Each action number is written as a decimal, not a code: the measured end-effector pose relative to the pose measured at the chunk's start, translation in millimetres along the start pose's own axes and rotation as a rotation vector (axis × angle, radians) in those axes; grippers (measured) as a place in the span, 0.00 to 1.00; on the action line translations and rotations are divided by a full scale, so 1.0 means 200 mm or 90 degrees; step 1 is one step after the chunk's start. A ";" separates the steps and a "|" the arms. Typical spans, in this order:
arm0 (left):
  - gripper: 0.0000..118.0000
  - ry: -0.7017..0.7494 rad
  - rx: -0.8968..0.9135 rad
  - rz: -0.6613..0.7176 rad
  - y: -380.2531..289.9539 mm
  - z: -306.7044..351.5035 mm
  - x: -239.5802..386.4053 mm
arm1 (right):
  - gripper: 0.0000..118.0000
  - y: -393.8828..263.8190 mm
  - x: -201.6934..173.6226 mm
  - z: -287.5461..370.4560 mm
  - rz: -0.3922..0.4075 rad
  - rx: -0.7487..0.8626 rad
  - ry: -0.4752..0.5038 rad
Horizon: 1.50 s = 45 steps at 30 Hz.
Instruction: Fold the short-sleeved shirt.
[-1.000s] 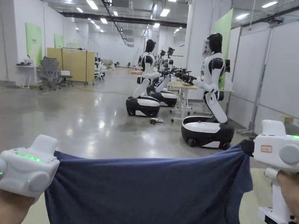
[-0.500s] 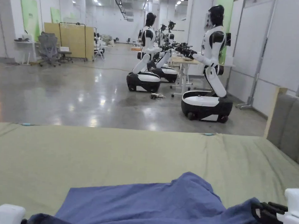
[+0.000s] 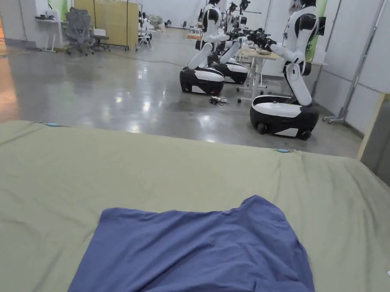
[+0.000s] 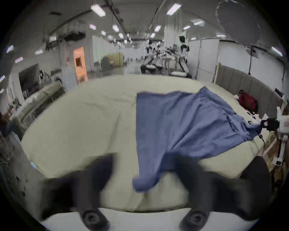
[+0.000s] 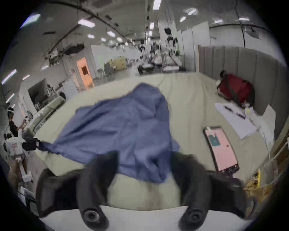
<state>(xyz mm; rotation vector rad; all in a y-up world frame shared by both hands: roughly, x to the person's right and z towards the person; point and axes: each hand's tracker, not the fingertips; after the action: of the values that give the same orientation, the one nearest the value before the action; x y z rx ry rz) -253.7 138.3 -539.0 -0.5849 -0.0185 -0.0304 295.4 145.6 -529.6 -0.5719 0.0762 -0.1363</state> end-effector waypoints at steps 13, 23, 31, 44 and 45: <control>0.00 -0.017 0.160 -0.037 0.06 0.18 0.37 | 0.04 0.01 -0.52 0.07 0.082 0.170 -0.030; 0.00 0.007 0.023 -0.006 -0.14 0.20 0.07 | 0.04 -0.03 -0.50 0.04 0.076 0.128 -0.004; 0.95 -0.006 -0.055 -0.013 -0.25 0.12 -0.04 | 0.04 -0.08 -0.46 -0.05 0.051 0.076 -0.005; 0.05 -0.030 -0.186 -0.005 -0.18 -0.27 0.02 | 0.05 -0.08 -0.26 -0.09 0.054 0.005 -0.070; 0.05 -0.022 -0.178 -0.008 -0.16 -0.26 0.03 | 0.07 -0.07 -0.23 -0.08 0.058 0.000 -0.078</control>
<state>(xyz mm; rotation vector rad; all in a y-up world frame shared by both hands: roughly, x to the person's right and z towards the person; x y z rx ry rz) -249.2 82.7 -563.9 -0.8655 -0.0525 -0.0345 246.2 132.0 -533.9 -0.5748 -0.0160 -0.0129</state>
